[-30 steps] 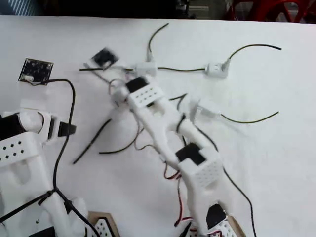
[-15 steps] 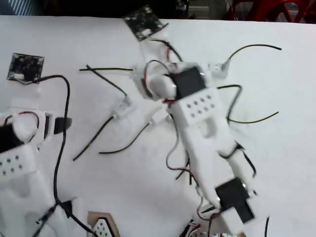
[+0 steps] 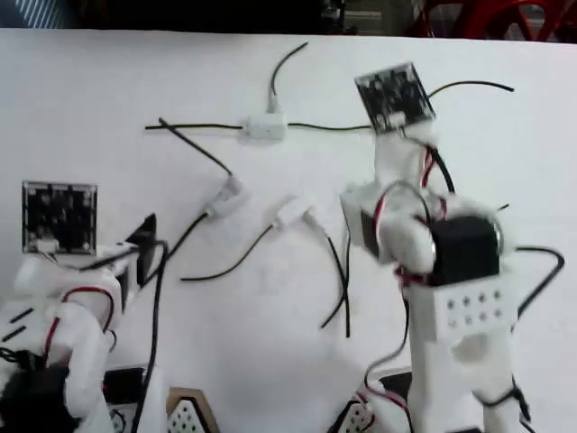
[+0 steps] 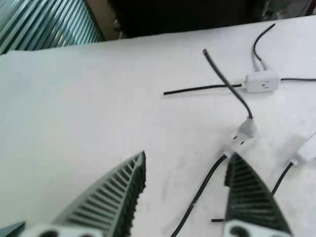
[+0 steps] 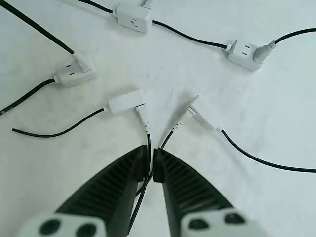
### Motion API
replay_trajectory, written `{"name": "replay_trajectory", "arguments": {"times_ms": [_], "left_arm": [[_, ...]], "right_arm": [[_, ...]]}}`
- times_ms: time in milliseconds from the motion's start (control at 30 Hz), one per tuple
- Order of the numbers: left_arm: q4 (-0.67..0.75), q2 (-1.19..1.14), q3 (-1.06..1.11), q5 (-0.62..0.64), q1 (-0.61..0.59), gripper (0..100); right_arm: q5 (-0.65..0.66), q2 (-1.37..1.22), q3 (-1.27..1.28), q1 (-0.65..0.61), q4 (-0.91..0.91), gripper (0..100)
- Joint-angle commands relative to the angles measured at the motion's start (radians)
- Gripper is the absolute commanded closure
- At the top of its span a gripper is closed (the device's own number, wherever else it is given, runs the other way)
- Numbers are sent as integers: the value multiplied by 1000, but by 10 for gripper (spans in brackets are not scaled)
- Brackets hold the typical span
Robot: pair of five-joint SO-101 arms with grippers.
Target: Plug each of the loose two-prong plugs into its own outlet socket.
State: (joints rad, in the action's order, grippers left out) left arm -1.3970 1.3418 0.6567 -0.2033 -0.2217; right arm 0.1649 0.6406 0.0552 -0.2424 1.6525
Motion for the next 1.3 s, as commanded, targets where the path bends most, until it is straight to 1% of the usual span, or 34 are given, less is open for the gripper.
{"name": "replay_trajectory", "arguments": {"times_ms": [0,67,133,300,367,433,633,833,1000,1267], "left_arm": [[115,145,183,15,97,825],[141,206,269,11,122,828],[169,265,353,11,131,806],[247,401,572,11,130,689],[267,453,646,11,125,664],[272,484,698,9,127,666],[272,479,799,14,130,662],[272,479,933,9,131,660],[272,479,1025,8,131,663],[241,478,1036,8,125,670]], "right_arm": [[3,268,292,15,-120,981],[3,372,454,15,-188,981],[3,478,621,15,-260,981],[3,750,961,15,-410,981],[3,851,1063,15,-438,981],[3,934,1146,15,-455,981],[3,1156,1338,15,-456,981],[2,1152,1464,15,-467,981],[3,1162,1629,15,-478,980],[9,1159,1636,15,-496,980]]}}
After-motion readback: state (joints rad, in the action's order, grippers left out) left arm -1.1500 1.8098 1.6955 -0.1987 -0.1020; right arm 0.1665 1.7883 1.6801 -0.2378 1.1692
